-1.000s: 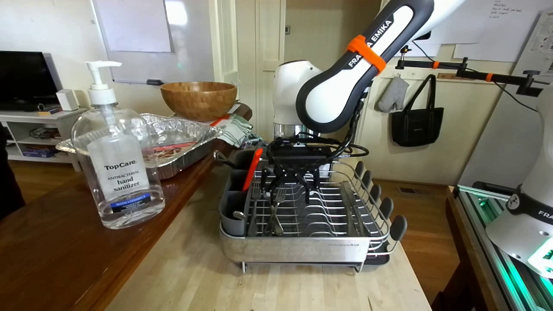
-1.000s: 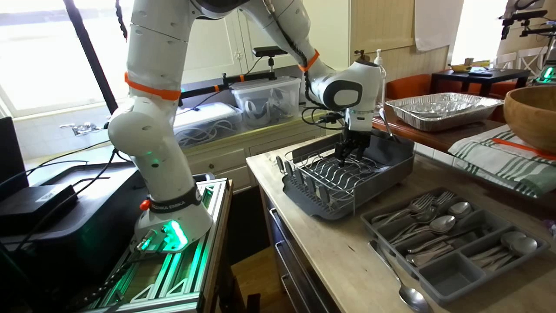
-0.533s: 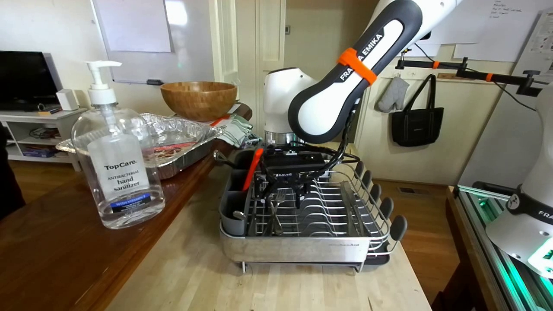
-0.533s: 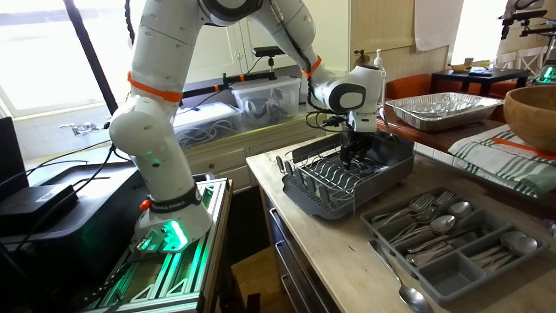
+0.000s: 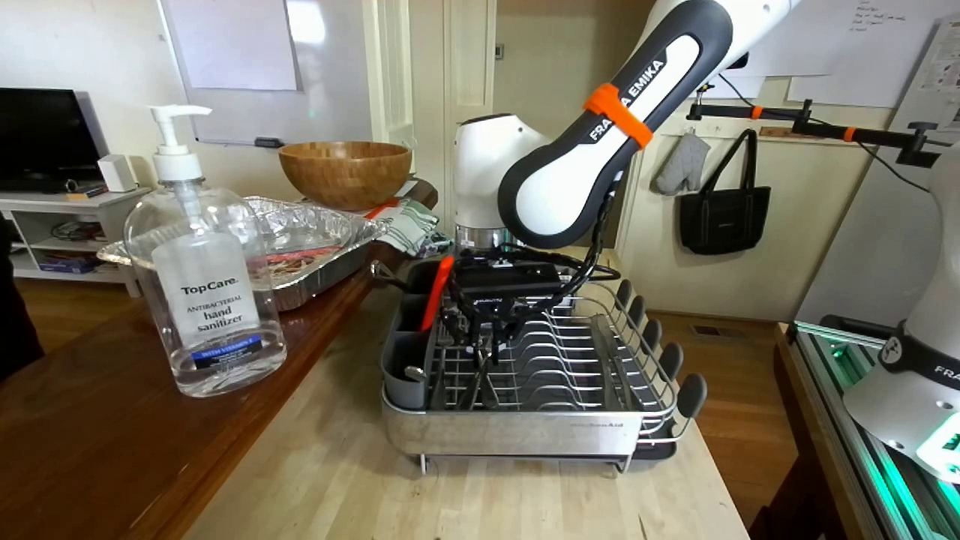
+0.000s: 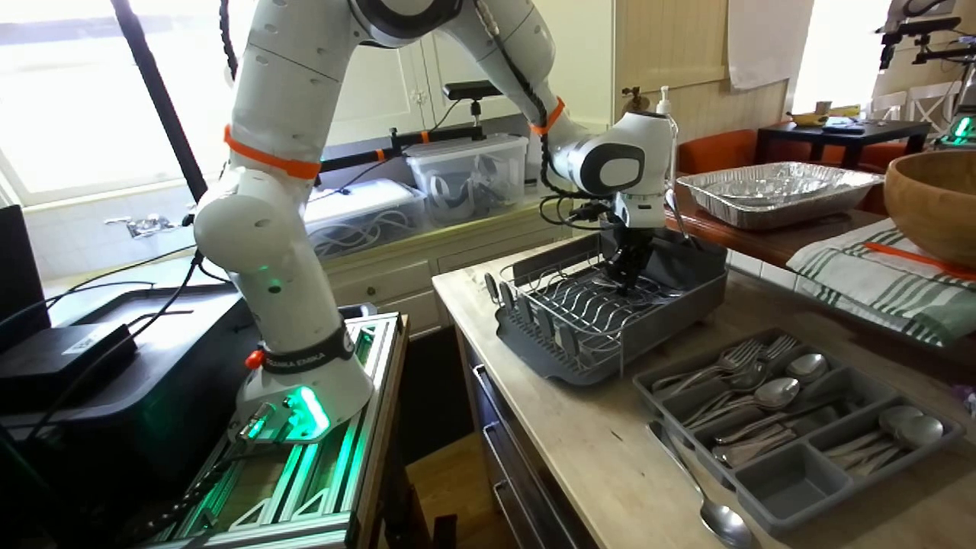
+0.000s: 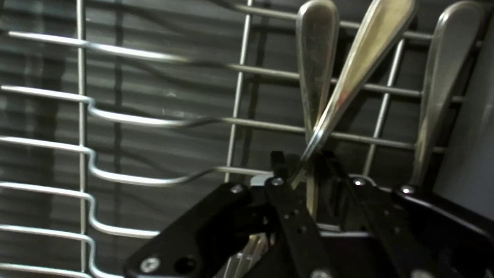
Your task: Put the forks in the gray tray
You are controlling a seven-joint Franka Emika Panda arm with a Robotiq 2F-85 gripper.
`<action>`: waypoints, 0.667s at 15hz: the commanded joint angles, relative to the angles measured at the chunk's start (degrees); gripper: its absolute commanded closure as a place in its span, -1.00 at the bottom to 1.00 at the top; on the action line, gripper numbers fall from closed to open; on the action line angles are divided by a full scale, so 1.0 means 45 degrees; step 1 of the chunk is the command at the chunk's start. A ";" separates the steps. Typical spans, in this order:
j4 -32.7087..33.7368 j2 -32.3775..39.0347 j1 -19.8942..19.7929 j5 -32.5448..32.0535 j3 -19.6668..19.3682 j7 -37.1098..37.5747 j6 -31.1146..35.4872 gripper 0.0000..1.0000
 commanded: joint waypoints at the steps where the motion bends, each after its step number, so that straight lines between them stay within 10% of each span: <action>1: 0.0101 0.0131 0.0287 -0.0477 -0.0267 0.0512 0.0126 1.00; 10: -0.1541 -0.2496 -0.0295 0.0294 0.0800 -0.1624 -0.0178 0.95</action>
